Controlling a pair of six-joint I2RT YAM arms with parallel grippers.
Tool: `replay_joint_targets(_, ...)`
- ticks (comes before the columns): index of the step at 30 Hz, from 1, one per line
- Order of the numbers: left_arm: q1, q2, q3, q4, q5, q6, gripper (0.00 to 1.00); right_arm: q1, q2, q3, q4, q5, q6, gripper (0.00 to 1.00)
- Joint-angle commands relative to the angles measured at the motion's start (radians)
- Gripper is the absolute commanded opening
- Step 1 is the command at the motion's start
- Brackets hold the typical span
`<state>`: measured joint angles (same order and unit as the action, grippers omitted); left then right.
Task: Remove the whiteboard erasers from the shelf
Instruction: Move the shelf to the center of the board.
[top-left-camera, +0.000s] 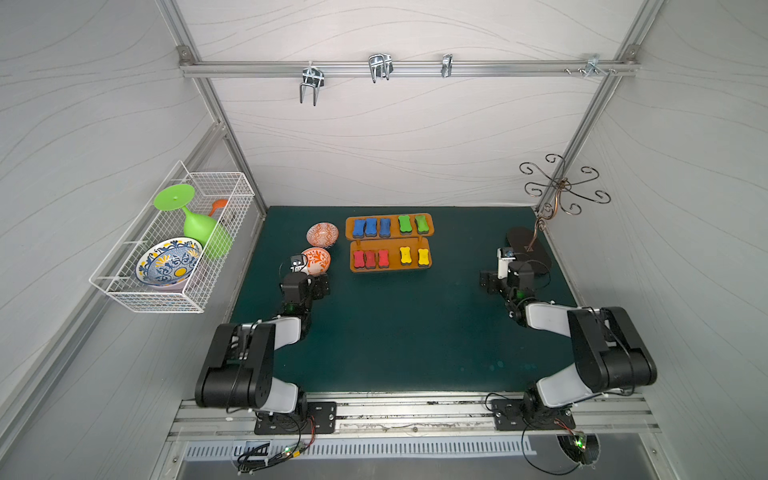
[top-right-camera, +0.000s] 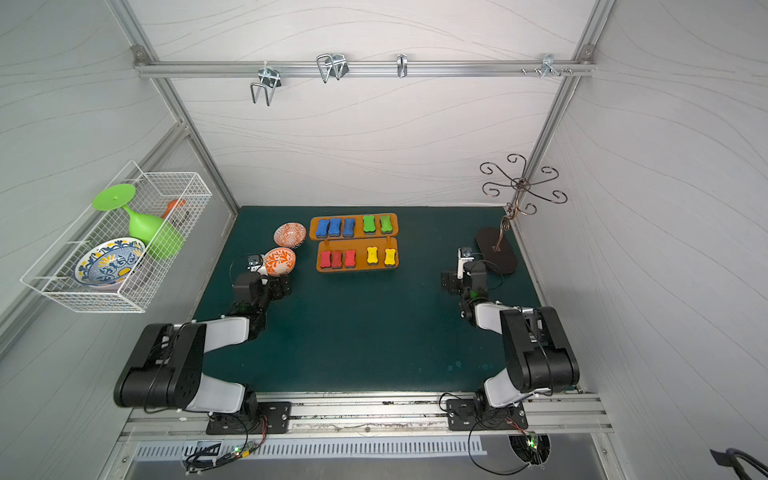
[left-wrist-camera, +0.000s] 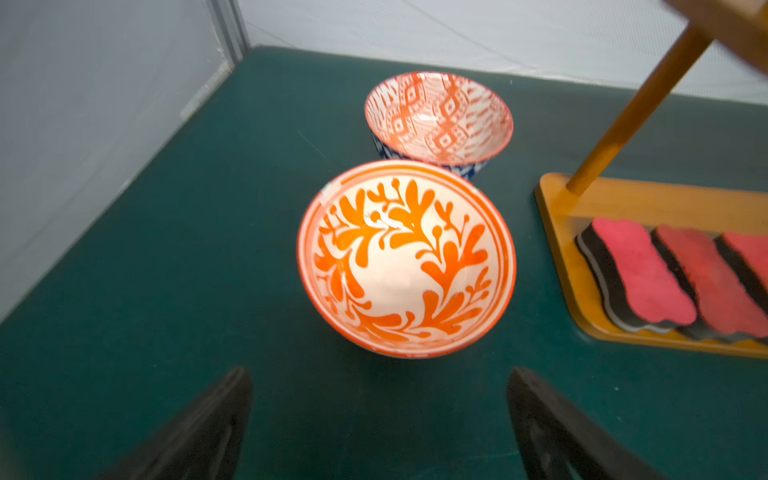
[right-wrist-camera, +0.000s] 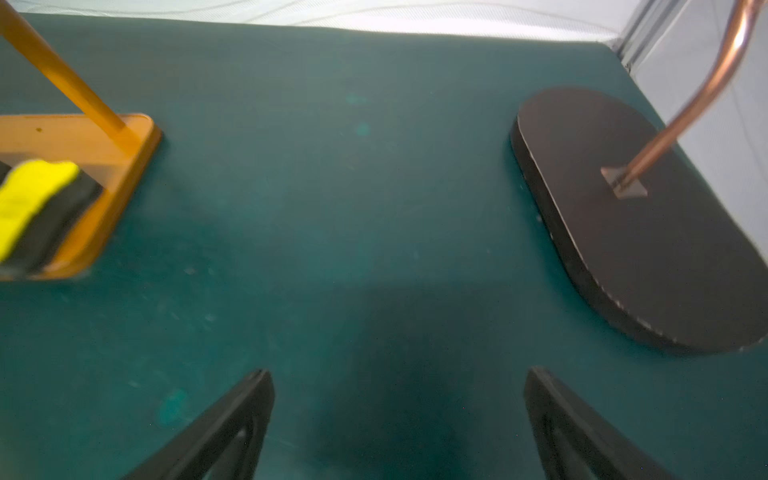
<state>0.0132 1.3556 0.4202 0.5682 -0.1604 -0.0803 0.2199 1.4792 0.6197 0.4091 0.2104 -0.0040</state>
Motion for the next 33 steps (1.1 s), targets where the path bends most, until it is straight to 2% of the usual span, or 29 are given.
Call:
replay_joint_targets(1,-0.010,-0.195,0.064,-0.228,-0.061,-0.084,1.00,0.112,-0.115,0.179,-0.327,0.165,0.015,0.99)
replay_joint_targets(3,-0.053,-0.282,0.100,-0.380,-0.148,-0.130,1.00,0.208,-0.150,0.231,-0.394,0.164,-0.013,0.99)
replay_joint_targets(5,-0.085,-0.322,0.136,-0.477,-0.166,-0.164,0.98,0.283,-0.173,0.271,-0.446,0.151,-0.013,0.99)
replay_joint_targets(8,-0.085,-0.381,0.188,-0.550,-0.103,-0.251,0.94,0.315,-0.196,0.331,-0.535,0.051,0.068,0.99)
replay_joint_targets(11,-0.083,-0.358,0.312,-0.640,-0.018,-0.264,0.92,0.311,-0.186,0.396,-0.580,-0.032,0.179,0.99)
replay_joint_targets(14,-0.073,-0.234,0.474,-0.704,0.043,-0.296,0.88,0.262,-0.094,0.534,-0.655,-0.231,0.228,0.99)
replay_joint_targets(16,-0.063,-0.129,0.588,-0.747,0.126,-0.322,0.83,0.215,-0.009,0.643,-0.720,-0.367,0.247,0.99)
replay_joint_targets(18,-0.049,-0.031,0.700,-0.779,0.235,-0.348,0.72,0.157,0.071,0.746,-0.782,-0.490,0.273,0.99)
replay_joint_targets(22,-0.029,0.108,0.835,-0.801,0.402,-0.377,0.64,0.038,0.178,0.855,-0.793,-0.741,0.341,0.99)
replay_joint_targets(25,-0.010,0.179,0.875,-0.786,0.524,-0.387,0.58,-0.010,0.254,0.906,-0.787,-0.835,0.370,0.98)
replay_joint_targets(27,0.009,0.216,0.876,-0.766,0.588,-0.392,0.52,-0.027,0.304,0.927,-0.763,-0.889,0.395,0.91)
replay_joint_targets(30,0.039,0.253,0.864,-0.720,0.660,-0.421,0.50,-0.033,0.353,0.934,-0.715,-0.922,0.431,0.86)
replay_joint_targets(33,0.047,0.281,0.872,-0.706,0.685,-0.421,0.49,-0.028,0.385,0.949,-0.694,-0.926,0.443,0.79)
